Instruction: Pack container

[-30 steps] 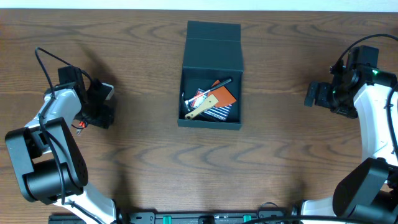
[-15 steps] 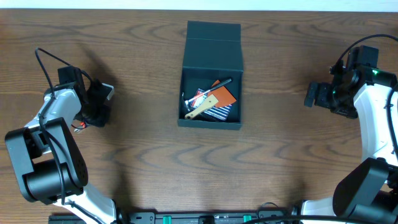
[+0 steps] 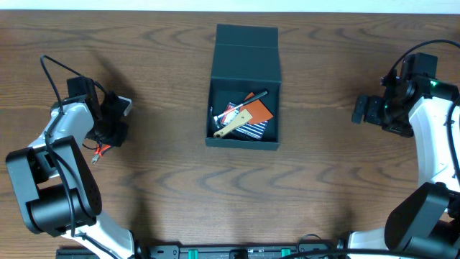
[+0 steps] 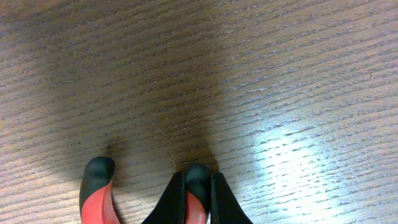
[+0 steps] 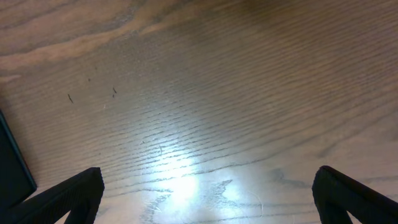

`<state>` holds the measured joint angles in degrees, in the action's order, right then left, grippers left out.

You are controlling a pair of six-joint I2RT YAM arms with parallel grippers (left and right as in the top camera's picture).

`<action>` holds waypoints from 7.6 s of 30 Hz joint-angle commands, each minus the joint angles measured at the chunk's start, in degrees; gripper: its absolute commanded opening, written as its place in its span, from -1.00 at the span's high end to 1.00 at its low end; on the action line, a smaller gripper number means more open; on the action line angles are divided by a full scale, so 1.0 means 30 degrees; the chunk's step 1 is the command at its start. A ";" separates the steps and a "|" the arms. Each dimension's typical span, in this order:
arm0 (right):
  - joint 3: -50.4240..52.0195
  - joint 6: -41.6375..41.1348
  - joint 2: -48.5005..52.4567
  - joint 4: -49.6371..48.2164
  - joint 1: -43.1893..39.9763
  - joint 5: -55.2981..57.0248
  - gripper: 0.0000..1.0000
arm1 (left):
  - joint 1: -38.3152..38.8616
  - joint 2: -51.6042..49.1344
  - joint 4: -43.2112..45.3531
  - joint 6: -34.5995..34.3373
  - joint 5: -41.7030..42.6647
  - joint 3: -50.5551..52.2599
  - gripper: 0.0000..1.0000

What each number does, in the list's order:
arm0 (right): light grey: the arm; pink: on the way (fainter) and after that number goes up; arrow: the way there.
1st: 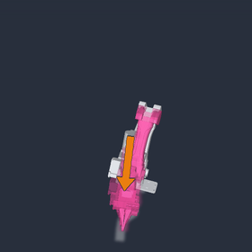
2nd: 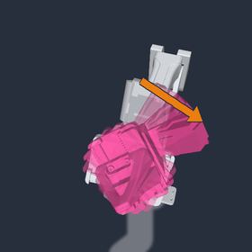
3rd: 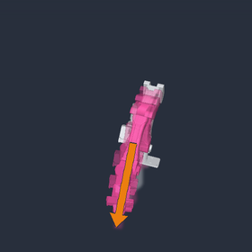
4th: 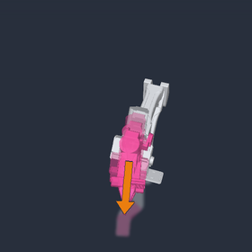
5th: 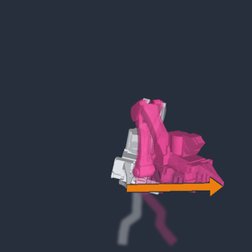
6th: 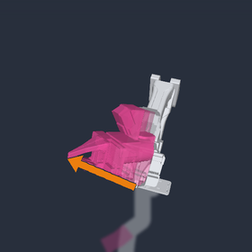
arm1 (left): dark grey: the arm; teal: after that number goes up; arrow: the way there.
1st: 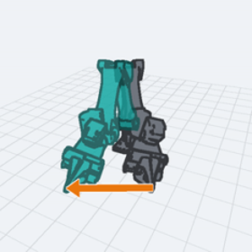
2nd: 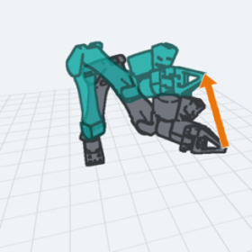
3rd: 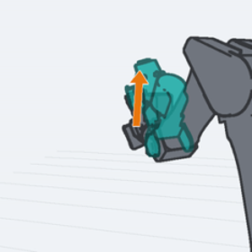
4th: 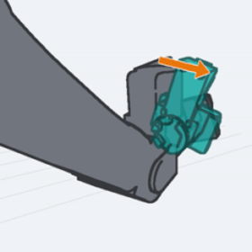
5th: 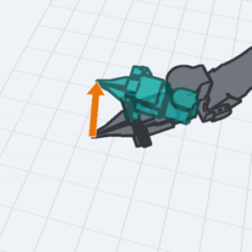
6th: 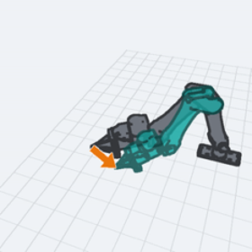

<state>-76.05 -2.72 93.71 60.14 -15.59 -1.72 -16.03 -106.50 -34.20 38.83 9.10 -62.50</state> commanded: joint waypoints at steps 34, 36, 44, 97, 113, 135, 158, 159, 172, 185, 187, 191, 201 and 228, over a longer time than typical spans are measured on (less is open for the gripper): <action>0.0087 0.0204 0.0138 -0.0022 0.0087 -0.0095 -0.98 | 0.5180 0.4852 -0.3126 -0.3497 0.0255 -0.0940 0.88; 0.0087 0.0204 0.0138 -0.0015 0.0087 -0.0095 -0.98 | 0.6062 0.5523 -0.3249 -0.3570 0.0255 -0.1180 0.89; 0.0087 0.0204 0.0138 -0.0022 0.0087 -0.0095 -0.99 | 1.1009 0.7133 -0.3140 -0.3818 0.0255 -0.3716 0.89; -0.0736 0.1566 0.0124 -0.1290 0.0474 -0.2113 -0.98 | 1.5963 0.1392 -0.1727 -0.3774 -0.1275 -0.7198 -0.80; -0.8553 0.0474 -0.0976 0.0117 0.4240 -0.0940 -0.99 | 0.6244 0.6244 -0.4495 -0.9610 -0.1180 -0.7351 -0.97; 0.1982 -0.4022 -0.4743 -0.7446 0.3985 -0.3832 0.98 | 0.3198 0.8706 -0.2011 -1.4710 0.6994 -0.2965 0.89; 0.1982 -0.8422 0.3869 -1.3610 0.1938 -1.5351 0.98 | 0.2069 -0.3512 1.5089 -2.8312 2.0014 -0.2980 0.90; 0.1982 -0.8750 0.4197 -1.3937 0.1938 -1.5752 0.98 | 0.2069 -0.3861 1.5999 -2.9041 2.0254 -0.2994 0.89; 0.1982 -1.1234 0.7956 -1.9023 0.1974 -1.9934 0.98 | 0.2339 -0.7096 1.9249 -3.2173 2.1842 -0.4138 0.88; 0.1982 -1.5569 0.9763 -2.4888 0.1931 -2.1077 0.98 | 0.2834 -1.0448 2.0371 -3.3223 2.3416 -0.8568 0.89; 0.1982 -1.6313 1.0018 -2.5835 0.1938 -2.1085 0.97 | 0.2878 -1.1234 2.0378 -3.3711 2.3401 -0.9391 0.89; 0.1974 -1.6524 1.0506 -2.5995 0.1938 -2.0932 0.98 | 0.2958 -1.2437 2.0371 -3.4257 2.3409 -1.0513 0.88; 0.1953 -1.7384 1.2641 -2.7977 0.2004 -2.1172 0.98 | 0.4080 -1.3748 2.0378 -3.5117 2.3824 -1.2021 0.89; 0.1945 -1.7391 1.3493 -3.1554 0.3344 -2.1070 0.97 | 0.5297 -1.4477 2.0604 -3.5117 2.3999 -1.2036 0.89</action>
<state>-70.00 -54.89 133.12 -33.80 -6.22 -64.31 -0.54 -149.01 27.07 -66.24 79.59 -97.65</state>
